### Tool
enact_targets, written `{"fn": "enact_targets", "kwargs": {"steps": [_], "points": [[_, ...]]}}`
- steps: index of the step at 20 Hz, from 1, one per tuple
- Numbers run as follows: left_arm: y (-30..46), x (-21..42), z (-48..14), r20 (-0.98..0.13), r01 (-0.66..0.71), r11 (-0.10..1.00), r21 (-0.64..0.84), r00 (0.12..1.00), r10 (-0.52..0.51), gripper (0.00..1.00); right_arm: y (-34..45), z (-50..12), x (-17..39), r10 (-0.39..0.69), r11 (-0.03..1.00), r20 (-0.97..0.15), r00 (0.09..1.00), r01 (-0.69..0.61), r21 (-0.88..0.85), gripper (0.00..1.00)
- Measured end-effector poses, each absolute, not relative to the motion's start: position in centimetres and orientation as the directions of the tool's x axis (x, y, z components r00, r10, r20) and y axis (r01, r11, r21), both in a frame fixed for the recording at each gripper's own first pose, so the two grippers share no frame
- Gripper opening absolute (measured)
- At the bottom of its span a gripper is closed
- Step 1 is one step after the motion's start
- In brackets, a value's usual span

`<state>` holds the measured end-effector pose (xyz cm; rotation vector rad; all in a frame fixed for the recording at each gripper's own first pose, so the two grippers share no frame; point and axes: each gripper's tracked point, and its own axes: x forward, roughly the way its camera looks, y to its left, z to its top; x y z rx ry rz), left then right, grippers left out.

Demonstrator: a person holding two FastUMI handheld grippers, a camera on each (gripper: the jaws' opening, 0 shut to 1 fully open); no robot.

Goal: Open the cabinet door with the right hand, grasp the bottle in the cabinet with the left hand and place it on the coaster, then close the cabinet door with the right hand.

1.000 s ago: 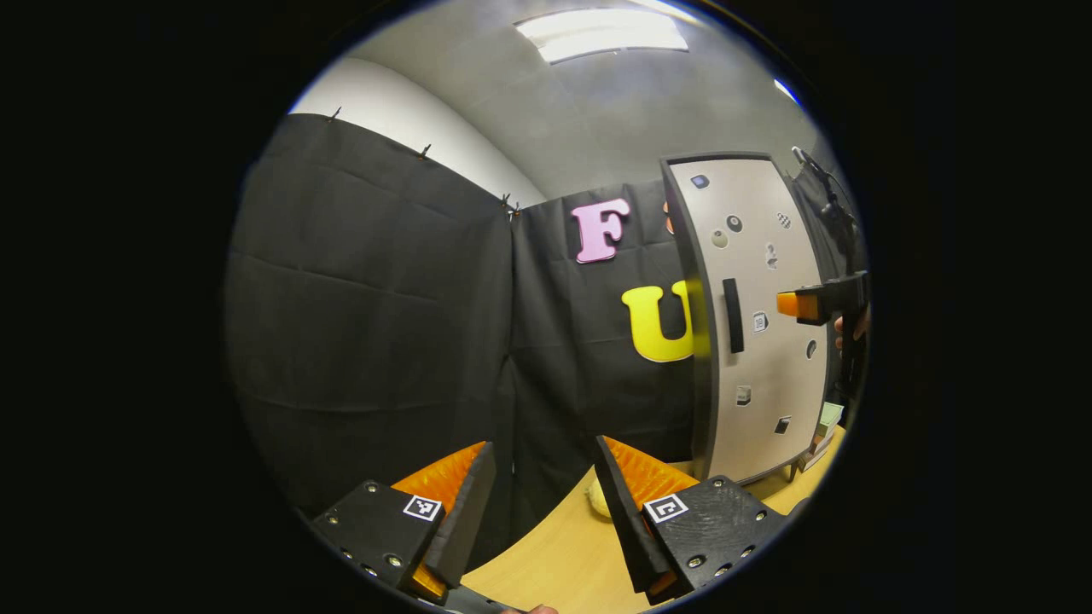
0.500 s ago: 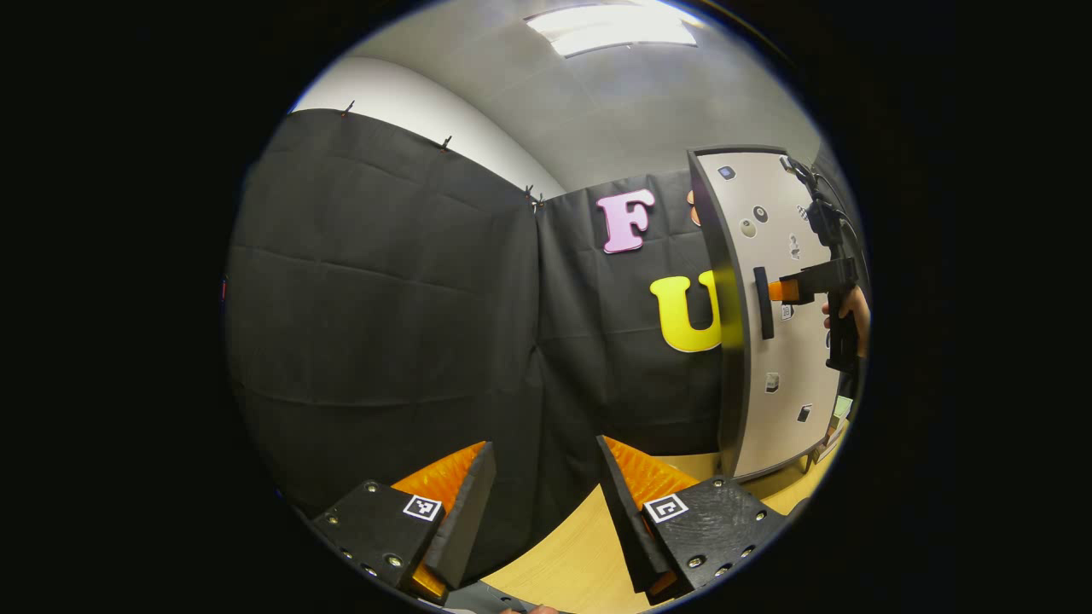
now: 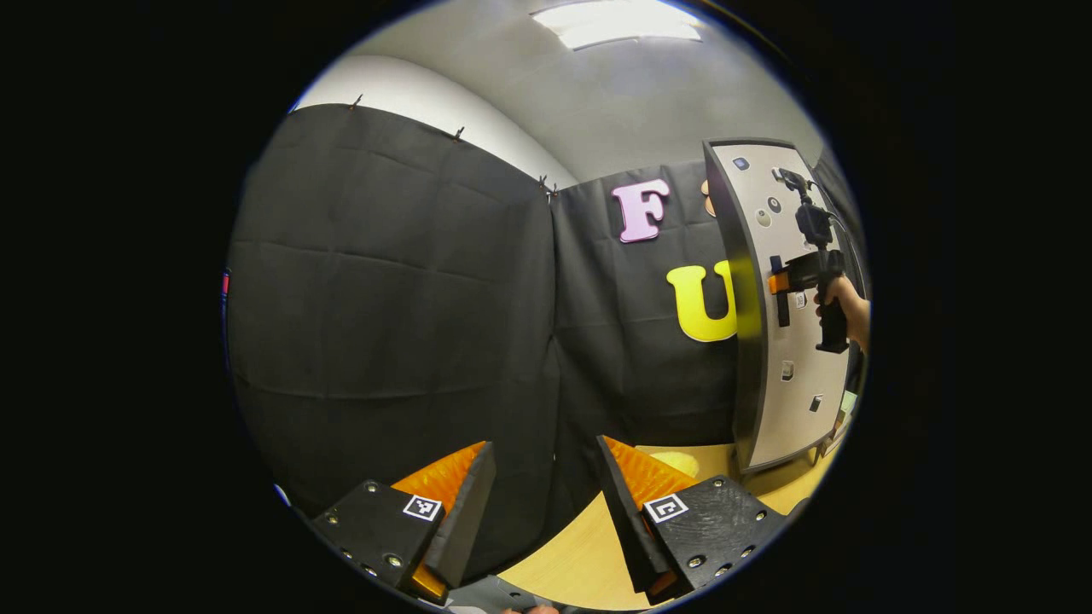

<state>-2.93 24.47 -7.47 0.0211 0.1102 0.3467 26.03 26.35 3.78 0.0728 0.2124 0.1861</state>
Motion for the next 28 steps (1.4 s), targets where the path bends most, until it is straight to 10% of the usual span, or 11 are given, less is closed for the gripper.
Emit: {"fn": "enact_targets", "kwargs": {"steps": [4,6,12,28], "points": [[25.0,-3.0,-7.6,-0.108,-0.341,0.939,0.037,0.933,0.343,0.68,26.2,2.9,26.6,0.173,0.985,-0.252,0.952,-0.161,0.067,0.70],[25.0,-2.8,-7.4,-0.107,-0.337,0.941,0.037,0.935,0.339,0.68,26.5,2.5,26.9,0.175,0.984,-0.251,0.952,-0.162,0.071,0.43],[24.7,-3.0,-7.0,-0.098,-0.308,0.951,0.034,0.946,0.310,0.68,26.7,2.6,26.6,0.183,0.983,-0.285,0.941,-0.170,0.071,0.19],[19.5,-0.6,-5.5,-0.063,-0.169,0.985,0.017,0.983,0.170,0.68,26.2,3.8,21.5,0.347,0.938,-0.296,0.890,-0.324,0.124,0.13]]}}
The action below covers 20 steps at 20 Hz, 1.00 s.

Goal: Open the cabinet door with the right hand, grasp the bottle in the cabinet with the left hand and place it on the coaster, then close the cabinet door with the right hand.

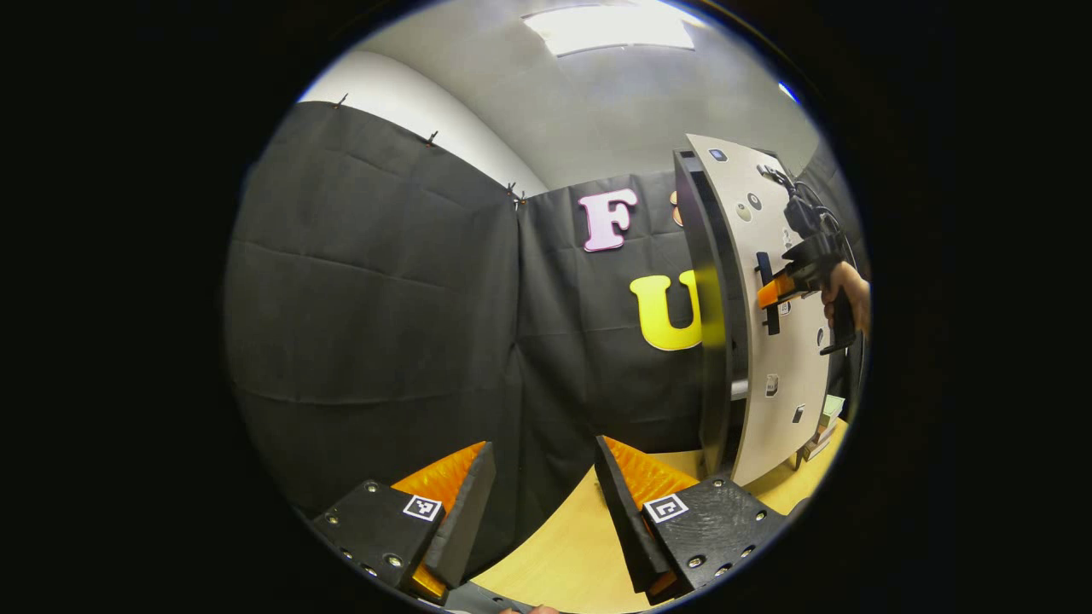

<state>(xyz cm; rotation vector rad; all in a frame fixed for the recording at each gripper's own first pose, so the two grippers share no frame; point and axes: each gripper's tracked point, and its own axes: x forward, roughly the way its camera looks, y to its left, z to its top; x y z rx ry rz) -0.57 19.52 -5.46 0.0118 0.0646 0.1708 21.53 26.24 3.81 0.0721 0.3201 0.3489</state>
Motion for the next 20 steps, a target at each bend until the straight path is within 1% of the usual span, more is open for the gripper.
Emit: {"fn": "enact_targets", "kwargs": {"steps": [3,4,5,7,8,10,11,12,13,14,17,18,19,20], "points": [[17.9,0.4,-5.4,-0.060,-0.126,0.992,0.011,0.990,0.126,0.68,25.8,4.0,20.6,0.364,0.931,-0.293,0.884,-0.338,0.136,0.13],[17.3,0.8,-5.3,-0.057,-0.111,0.994,0.011,0.992,0.111,0.68,25.7,4.2,20.3,0.368,0.930,-0.292,0.883,-0.341,0.139,0.11],[16.8,1.2,-5.2,-0.055,-0.097,0.995,0.012,0.994,0.097,0.68,25.6,4.4,20.0,0.372,0.928,-0.292,0.881,-0.345,0.140,0.13],[16.0,1.5,-5.4,-0.053,-0.069,0.998,0.006,0.996,0.069,0.68,25.4,4.5,19.7,0.379,0.925,-0.292,0.878,-0.350,0.148,0.13],[15.7,1.7,-5.5,-0.053,-0.055,0.999,0.003,0.997,0.055,0.68,25.2,4.4,19.7,0.381,0.924,-0.293,0.877,-0.352,0.150,0.11],[14.2,2.3,-5.3,-0.052,-0.025,1.000,-0.003,0.998,0.025,0.68,24.9,4.3,19.5,0.383,0.923,-0.293,0.876,-0.354,0.150,0.11],[13.3,2.7,-5.3,-0.052,-0.010,1.000,-0.006,0.999,0.009,0.68,24.8,4.4,19.4,0.383,0.923,-0.291,0.877,-0.353,0.151,0.14],[12.7,3.0,-5.4,-0.051,0.004,1.000,-0.008,0.999,-0.005,0.68,24.7,4.4,19.3,0.384,0.923,-0.291,0.876,-0.355,0.151,0.13],[12.0,3.2,-5.2,-0.047,0.017,1.000,-0.010,0.999,-0.017,0.68,24.5,4.5,19.1,0.387,0.922,-0.287,0.876,-0.357,0.152,0.11],[11.4,3.2,-5.1,-0.044,0.027,1.000,-0.011,0.999,-0.027,0.68,24.3,4.5,18.9,0.390,0.920,-0.286,0.875,-0.360,0.154,0.13],[8.7,3.3,-5.3,-0.054,0.062,0.998,-0.018,0.997,-0.063,0.68,23.8,4.7,18.5,0.401,0.916,-0.276,0.873,-0.374,0.149,0.13],[7.7,3.3,-5.4,-0.061,0.075,0.997,-0.021,0.995,-0.076,0.68,23.6,4.7,18.4,0.408,0.913,-0.279,0.869,-0.380,0.151,0.11],[6.7,3.4,-5.3,-0.065,0.086,0.996,-0.022,0.994,-0.088,0.68,23.4,4.6,18.4,0.416,0.909,-0.277,0.866,-0.386,0.156,0.11],[5.7,3.1,-4.9,-0.063,0.095,0.995,-0.022,0.993,-0.096,0.68,23.2,4.5,18.4,0.424,0.905,-0.280,0.861,-0.393,0.163,0.13]]}}
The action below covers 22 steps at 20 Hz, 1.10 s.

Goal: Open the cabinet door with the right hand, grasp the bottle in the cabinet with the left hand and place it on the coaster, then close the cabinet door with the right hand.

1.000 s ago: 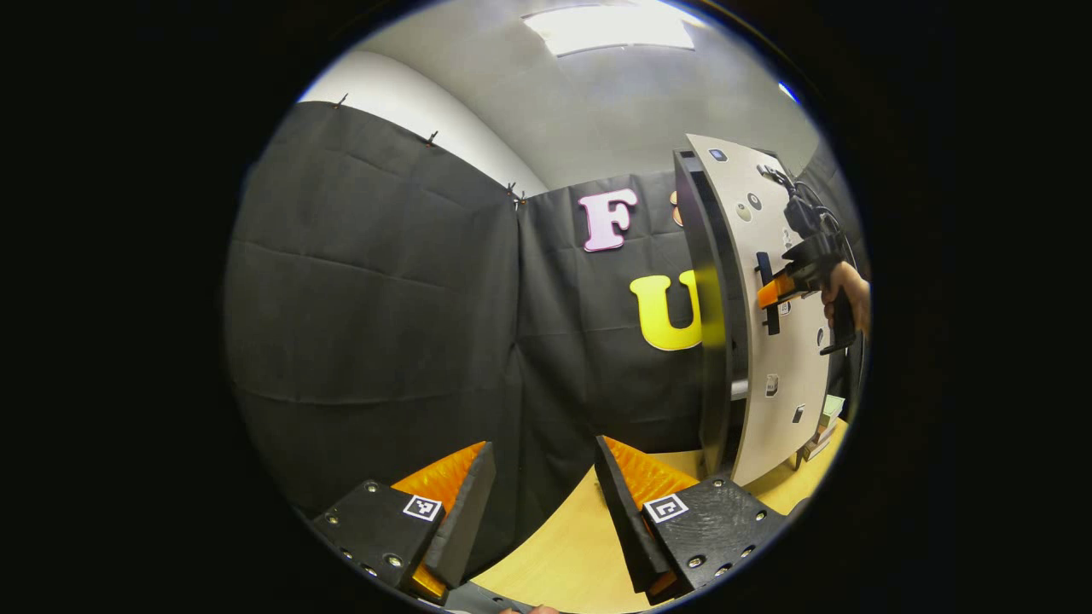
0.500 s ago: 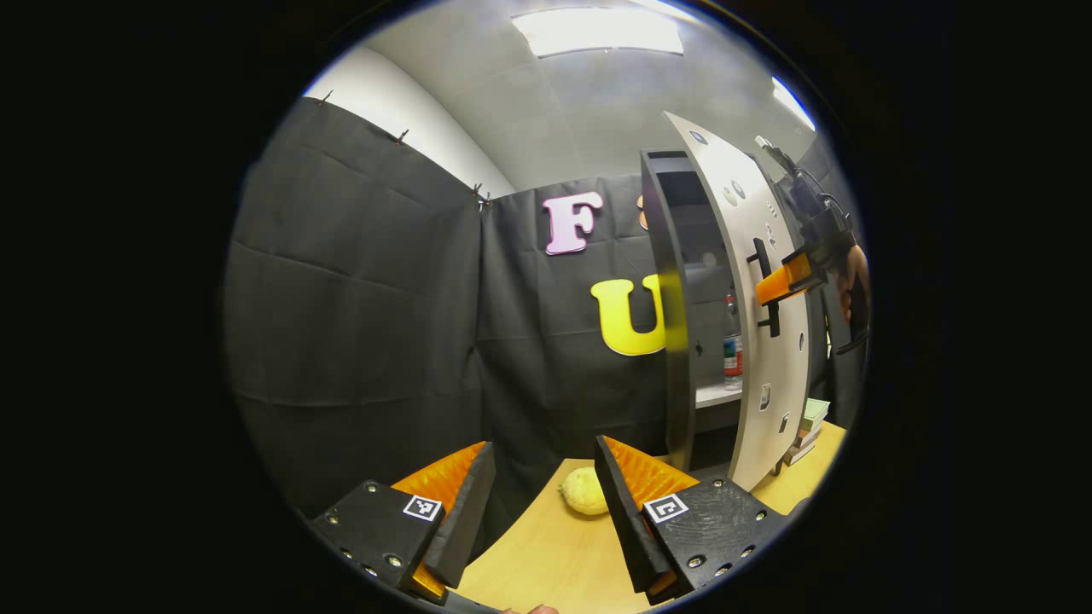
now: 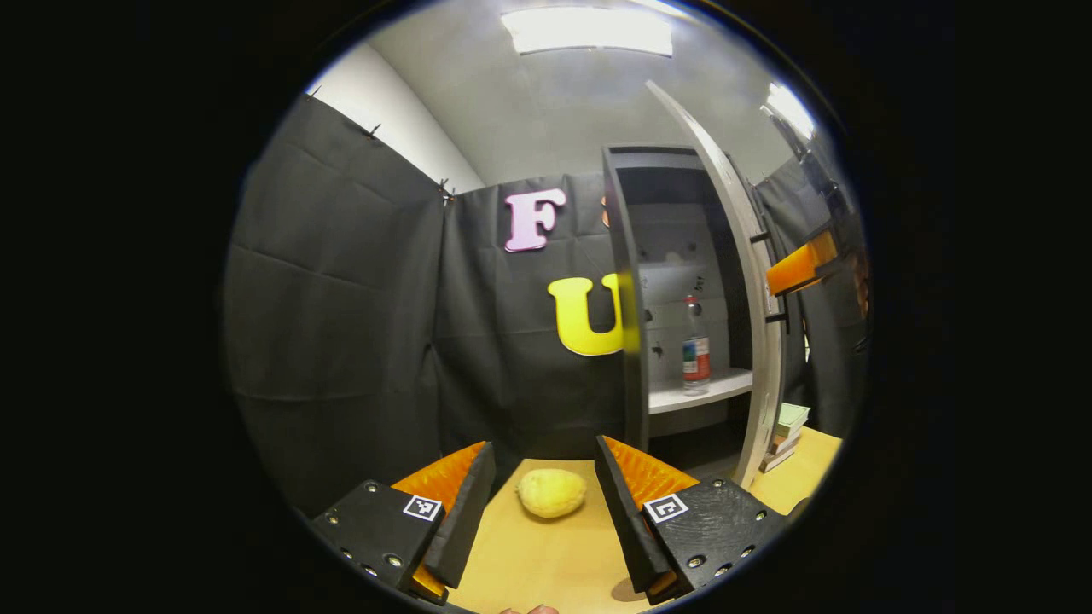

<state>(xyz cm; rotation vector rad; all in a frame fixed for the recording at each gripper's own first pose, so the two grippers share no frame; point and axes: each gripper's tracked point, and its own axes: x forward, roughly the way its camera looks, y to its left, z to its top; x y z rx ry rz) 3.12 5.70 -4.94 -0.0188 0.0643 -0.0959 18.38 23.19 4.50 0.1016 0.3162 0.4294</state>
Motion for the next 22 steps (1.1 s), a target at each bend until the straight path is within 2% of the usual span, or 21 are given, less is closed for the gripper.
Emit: {"fn": "enact_targets", "kwargs": {"steps": [4,8,11,12,14,16,22], "points": [[1.7,2.7,-4.2,-0.057,0.130,0.991,-0.024,0.990,-0.132,0.68,22.3,4.5,18.1,0.437,0.900,-0.274,0.857,-0.413,0.141,0.11],[-2.4,2.7,-3.5,-0.062,0.170,0.985,-0.036,0.983,-0.172,0.68,21.3,4.6,17.9,0.454,0.891,-0.273,0.848,-0.422,0.168,0.13],[-6.0,2.5,-2.8,-0.046,0.204,0.978,-0.037,0.977,-0.206,0.68,20.4,4.7,17.6,0.438,0.899,-0.268,0.858,-0.415,0.140,0.10],[-7.2,2.5,-2.5,-0.040,0.216,0.976,-0.035,0.975,-0.217,0.68,20.1,4.7,17.5,0.431,0.902,-0.261,0.864,-0.412,0.126,0.13],[-9.4,2.3,-2.0,-0.033,0.237,0.971,-0.032,0.971,-0.238,0.68,19.2,4.8,17.0,0.421,0.907,-0.254,0.871,-0.407,0.107,0.10],[-11.5,2.0,-1.6,-0.030,0.255,0.966,-0.035,0.966,-0.256,0.68,18.3,5.2,16.4,0.419,0.908,-0.251,0.872,-0.405,0.110,0.13],[-15.6,1.3,-0.6,-0.020,0.262,0.965,-0.030,0.965,-0.262,0.68,16.0,5.1,16.3,0.420,0.907,-0.243,0.874,-0.404,0.117,0.13]]}}
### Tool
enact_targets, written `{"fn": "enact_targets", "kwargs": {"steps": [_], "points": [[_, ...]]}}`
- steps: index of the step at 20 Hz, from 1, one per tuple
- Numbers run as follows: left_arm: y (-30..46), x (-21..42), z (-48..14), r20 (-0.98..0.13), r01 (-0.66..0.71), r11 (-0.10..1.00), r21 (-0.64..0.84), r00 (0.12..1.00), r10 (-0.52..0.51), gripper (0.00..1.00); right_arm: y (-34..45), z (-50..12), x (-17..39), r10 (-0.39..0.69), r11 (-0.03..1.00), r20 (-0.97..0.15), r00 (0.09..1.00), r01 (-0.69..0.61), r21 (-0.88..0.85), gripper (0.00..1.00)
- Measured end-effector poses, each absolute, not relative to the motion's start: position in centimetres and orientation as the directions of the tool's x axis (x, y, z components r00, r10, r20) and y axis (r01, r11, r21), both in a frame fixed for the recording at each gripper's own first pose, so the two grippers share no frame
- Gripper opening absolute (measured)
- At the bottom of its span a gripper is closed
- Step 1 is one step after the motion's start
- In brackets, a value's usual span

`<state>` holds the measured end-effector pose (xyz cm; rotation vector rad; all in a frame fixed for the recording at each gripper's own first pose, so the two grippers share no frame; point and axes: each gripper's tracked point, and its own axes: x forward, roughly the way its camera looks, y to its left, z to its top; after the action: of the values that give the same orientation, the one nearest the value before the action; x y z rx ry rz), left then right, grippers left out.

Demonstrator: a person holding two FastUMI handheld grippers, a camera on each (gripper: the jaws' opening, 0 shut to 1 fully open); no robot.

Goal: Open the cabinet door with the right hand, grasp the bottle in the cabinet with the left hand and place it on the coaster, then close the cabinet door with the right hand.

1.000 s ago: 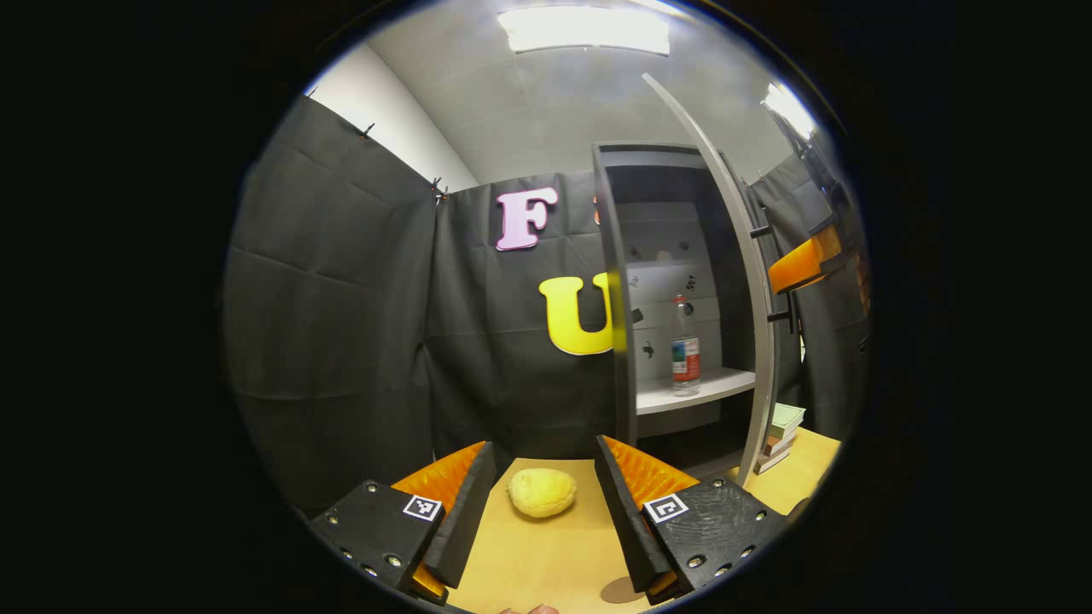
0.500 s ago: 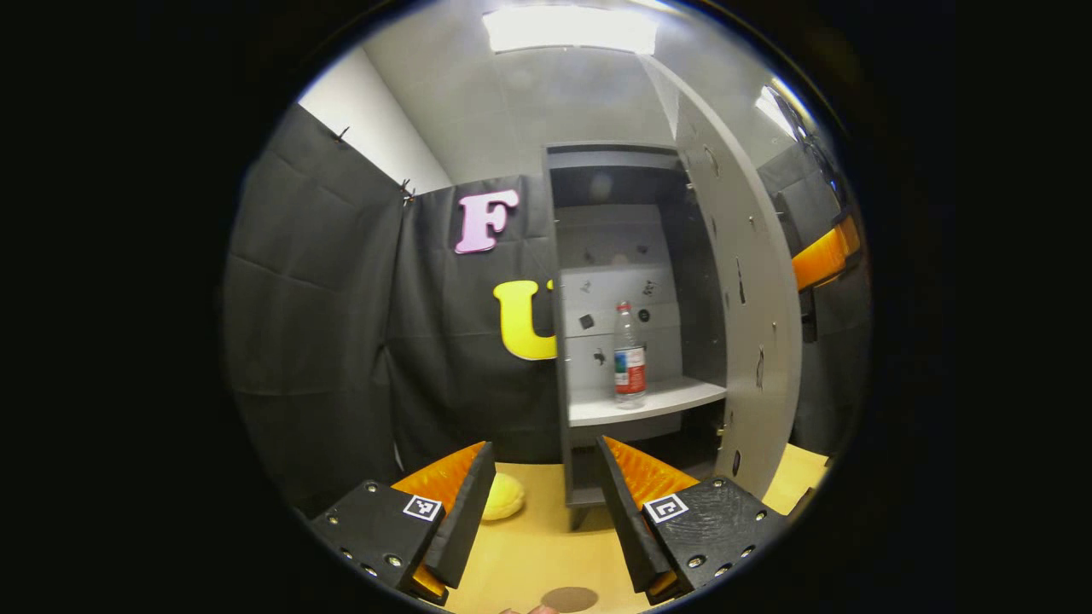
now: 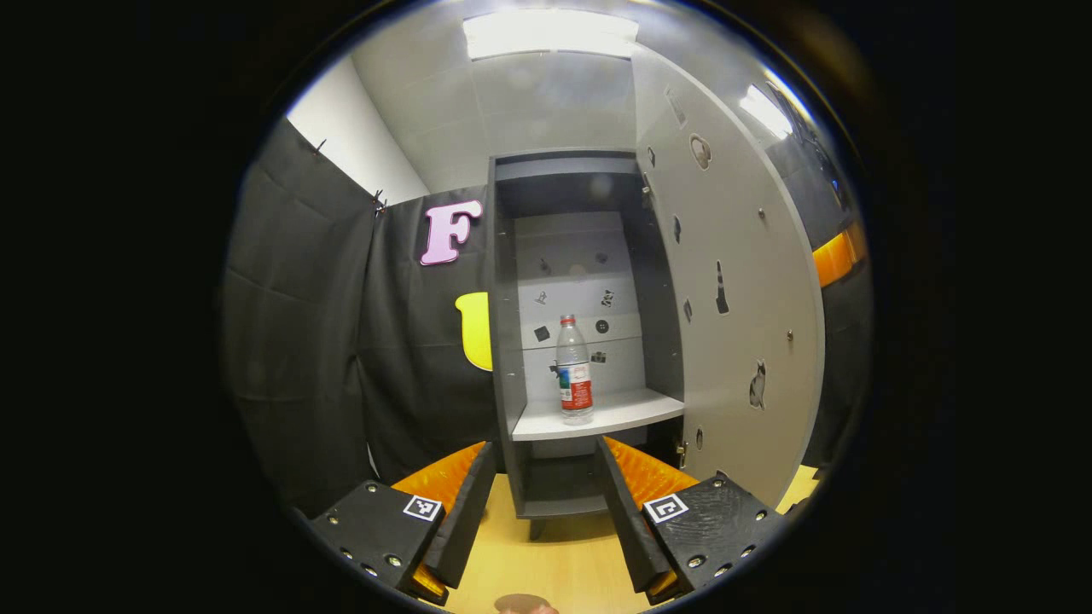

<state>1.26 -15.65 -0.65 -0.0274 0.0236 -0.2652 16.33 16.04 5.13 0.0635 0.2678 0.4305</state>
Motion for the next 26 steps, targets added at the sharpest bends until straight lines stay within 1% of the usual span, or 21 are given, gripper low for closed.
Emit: {"fn": "enact_targets", "kwargs": {"steps": [4,11,12,13,14,15,16,17,18,19,20,22,25,26], "points": [[-17.4,0.4,0.0,-0.012,0.242,0.970,-0.028,0.970,-0.242,0.68,14.6,5.1,16.8,0.410,0.912,-0.234,0.882,-0.395,0.110,0.12],[-19.4,-0.8,1.7,0.019,0.202,0.979,0.005,0.979,-0.202,0.68,10.4,4.5,17.9,0.338,0.941,-0.212,0.917,-0.326,0.093,0.12],[-19.7,-1.0,2.1,0.022,0.204,0.979,0.008,0.979,-0.205,0.67,10.4,4.6,17.9,0.342,0.939,-0.205,0.917,-0.325,0.110,0.09],[-20.0,-1.1,2.6,0.027,0.209,0.978,0.010,0.977,-0.210,0.67,10.8,4.5,17.7,0.352,0.934,-0.200,0.914,-0.330,0.134,0.12],[-20.2,-1.0,3.2,0.037,0.213,0.977,0.012,0.976,-0.213,0.65,11.0,4.5,17.4,0.361,0.930,-0.200,0.911,-0.337,0.147,0.12],[-20.3,-0.8,3.9,0.046,0.213,0.977,0.016,0.976,-0.214,0.65,10.5,4.6,16.7,0.374,0.925,-0.193,0.907,-0.350,0.146,0.16],[-20.4,-0.5,4.4,0.053,0.216,0.976,0.017,0.975,-0.216,0.68,10.2,4.8,16.1,0.378,0.924,-0.186,0.907,-0.357,0.139,0.16],[-20.8,-0.1,4.9,0.059,0.228,0.974,0.015,0.972,-0.228,0.65,9.6,4.9,15.5,0.374,0.926,-0.180,0.910,-0.355,0.131,0.15],[-21.2,0.5,5.4,0.065,0.240,0.971,0.014,0.968,-0.240,0.65,9.0,5.3,14.9,0.370,0.927,-0.171,0.913,-0.351,0.131,0.16],[-21.5,1.2,5.9,0.071,0.252,0.968,0.014,0.965,-0.252,0.65,8.5,5.2,14.6,0.358,0.932,-0.169,0.918,-0.338,0.133,0.23],[-21.8,1.9,6.3,0.077,0.264,0.964,0.013,0.961,-0.265,0.68,7.1,5.3,14.4,0.319,0.945,-0.168,0.933,-0.301,0.128,0.30],[-22.8,3.8,7.2,0.093,0.295,0.956,0.009,0.951,-0.294,0.68,4.1,5.0,14.5,0.232,0.969,-0.171,0.958,-0.212,0.125,0.31],[-24.2,7.0,8.0,0.086,0.349,0.937,-0.013,0.934,-0.346,0.68,1.1,4.4,14.2,0.111,0.985,-0.176,0.978,-0.084,0.153,0.87],[-24.6,8.1,8.3,0.083,0.364,0.931,-0.025,0.929,-0.361,0.68,0.3,4.1,14.2,0.072,0.987,-0.180,0.981,-0.045,0.154,0.95]]}}
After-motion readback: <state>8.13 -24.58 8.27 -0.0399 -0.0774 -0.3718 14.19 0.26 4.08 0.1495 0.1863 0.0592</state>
